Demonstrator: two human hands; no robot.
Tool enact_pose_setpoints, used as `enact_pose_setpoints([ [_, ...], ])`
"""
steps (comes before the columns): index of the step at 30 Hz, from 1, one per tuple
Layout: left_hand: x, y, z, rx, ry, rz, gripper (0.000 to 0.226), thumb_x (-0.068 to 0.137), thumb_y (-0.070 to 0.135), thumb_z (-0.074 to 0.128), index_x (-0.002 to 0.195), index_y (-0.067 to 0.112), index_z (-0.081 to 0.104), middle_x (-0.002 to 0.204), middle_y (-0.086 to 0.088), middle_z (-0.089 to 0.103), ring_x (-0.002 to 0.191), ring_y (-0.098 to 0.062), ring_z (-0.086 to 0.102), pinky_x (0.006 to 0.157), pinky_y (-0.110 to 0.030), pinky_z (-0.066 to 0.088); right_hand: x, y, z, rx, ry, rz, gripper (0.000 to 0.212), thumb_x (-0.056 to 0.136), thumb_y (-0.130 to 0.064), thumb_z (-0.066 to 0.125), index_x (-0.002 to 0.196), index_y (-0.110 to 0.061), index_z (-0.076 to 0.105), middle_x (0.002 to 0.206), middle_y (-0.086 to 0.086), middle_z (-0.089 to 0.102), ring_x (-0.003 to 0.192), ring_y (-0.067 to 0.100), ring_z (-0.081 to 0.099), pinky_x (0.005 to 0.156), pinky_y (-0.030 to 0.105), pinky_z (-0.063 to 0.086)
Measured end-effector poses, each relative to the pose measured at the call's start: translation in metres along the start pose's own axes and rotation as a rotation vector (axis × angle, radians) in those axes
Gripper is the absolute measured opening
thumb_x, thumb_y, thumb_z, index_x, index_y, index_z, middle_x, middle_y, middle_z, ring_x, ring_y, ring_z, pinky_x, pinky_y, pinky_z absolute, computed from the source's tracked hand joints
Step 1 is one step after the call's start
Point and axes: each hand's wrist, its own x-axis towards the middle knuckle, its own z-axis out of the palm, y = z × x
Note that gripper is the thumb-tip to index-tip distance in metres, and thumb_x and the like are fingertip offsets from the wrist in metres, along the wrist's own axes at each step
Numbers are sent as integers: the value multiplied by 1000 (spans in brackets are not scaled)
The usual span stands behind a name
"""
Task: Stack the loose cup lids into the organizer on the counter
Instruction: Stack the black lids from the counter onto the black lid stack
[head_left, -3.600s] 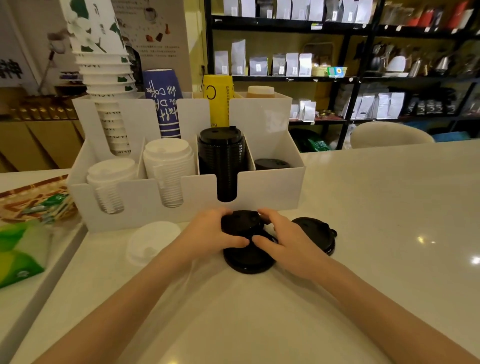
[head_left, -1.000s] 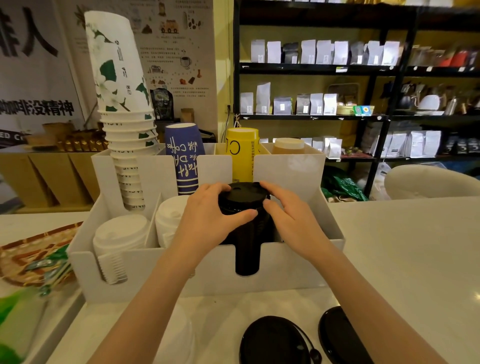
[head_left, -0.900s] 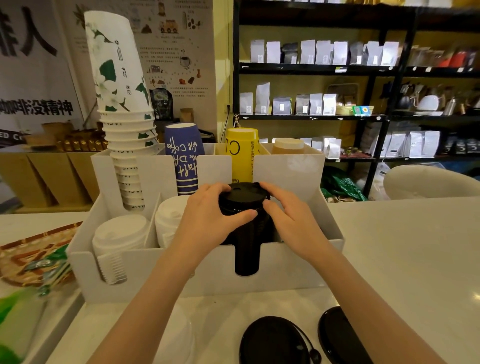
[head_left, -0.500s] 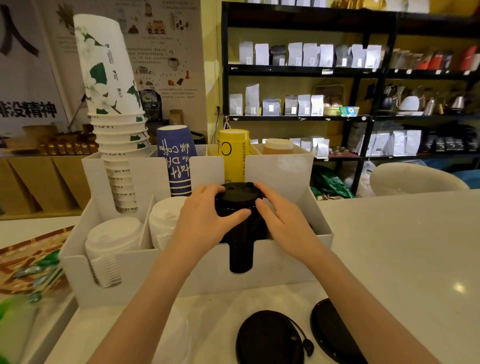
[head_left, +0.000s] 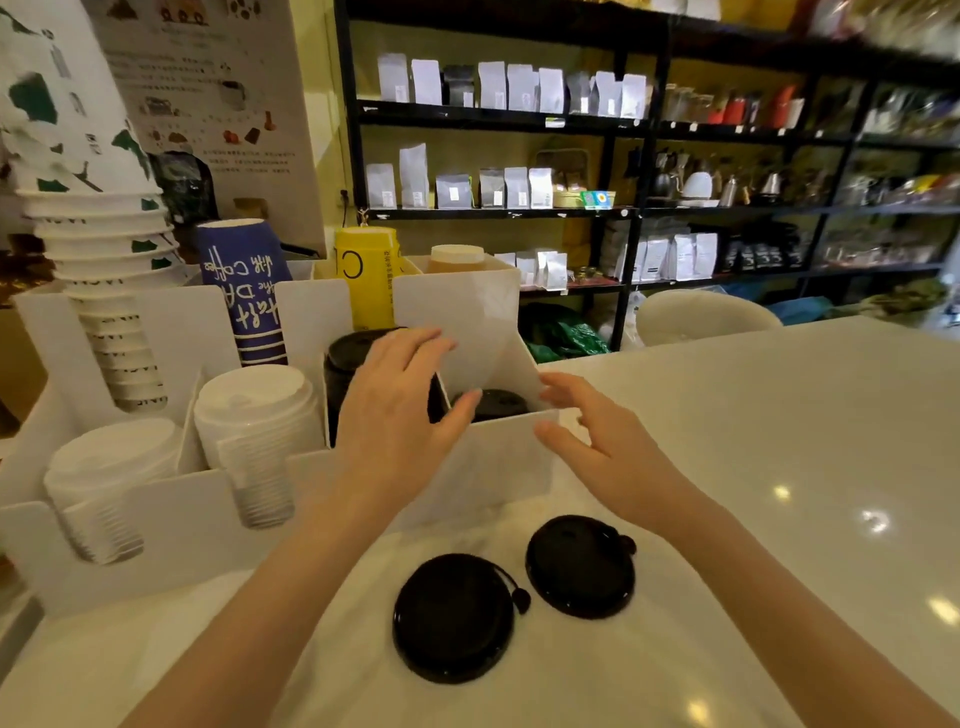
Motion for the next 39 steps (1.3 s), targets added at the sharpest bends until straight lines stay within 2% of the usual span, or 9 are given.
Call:
enact_pose_setpoints([
  [6, -29, 32, 29, -108, -279, 107, 54, 81, 40, 56, 129, 19, 43, 136, 0, 47, 126, -15, 39, 104, -26, 28, -44, 34, -19, -61, 19, 156, 47, 91, -31, 46, 135, -25, 34, 136, -2, 49, 122, 14, 45, 103, 31, 35],
  [11, -55, 43, 53, -214, -681, -34, 67, 79, 53, 52, 136, 28, 27, 144, 6, 34, 129, -12, 32, 104, -27, 29, -78, 60, -12, -39, -8, 241, 46, 89, -33, 48, 133, -31, 35, 133, -8, 50, 122, 10, 45, 102, 28, 35],
  [15, -67, 46, 62, -174, -827, -68, 79, 73, 58, 56, 137, 27, 23, 146, 5, 34, 129, -16, 36, 104, -32, 33, -94, 65, -7, -11, -35, 282, 46, 88, -37, 48, 133, -36, 36, 136, -14, 45, 122, 2, 38, 100, 25, 31],
  [20, -71, 44, 62, -130, -860, -51, 78, 73, 59, 55, 136, 21, 29, 142, 1, 40, 124, -18, 42, 101, -32, 36, -95, 62, -7, -73, -79, 283, 41, 89, -34, 46, 130, -28, 43, 138, -8, 46, 127, 9, 37, 102, 25, 29],
  [24, -71, 45, 62, -167, -844, -31, 63, 72, 57, 58, 123, 25, 43, 122, 3, 56, 105, -16, 52, 88, -30, 44, -95, 56, -8, -95, -110, 249, 27, 90, -26, 45, 113, -19, 57, 118, 1, 61, 112, 17, 49, 95, 34, 39],
  [29, -71, 43, 63, -169, -851, -7, 61, 68, 57, 61, 119, 25, 47, 114, 4, 58, 98, -14, 52, 84, -30, 45, -96, 51, -9, -102, -110, 223, 26, 90, -23, 45, 109, -13, 60, 112, 7, 64, 107, 22, 52, 94, 41, 42],
  [32, -71, 45, 61, -187, -828, 5, 62, 68, 56, 62, 121, 27, 45, 117, 5, 58, 100, -13, 52, 84, -29, 45, -95, 53, -8, -71, -116, 221, 26, 89, -22, 45, 110, -17, 60, 112, 4, 65, 106, 20, 53, 93, 38, 42],
  [36, -65, 49, 52, -286, -726, -13, 59, 69, 52, 64, 121, 28, 48, 117, 6, 60, 104, -14, 54, 87, -30, 47, -91, 53, -7, 25, -29, 232, 27, 89, -23, 46, 114, -26, 58, 114, -11, 60, 108, 8, 48, 92, 26, 37],
  [39, -59, 52, 46, -333, -611, -15, 60, 69, 50, 66, 122, 29, 47, 117, 8, 59, 97, -5, 48, 75, -16, 42, -85, 48, -6, 38, 60, 212, 32, 90, -26, 46, 121, -27, 53, 113, -16, 52, 108, 3, 43, 88, 19, 30],
])
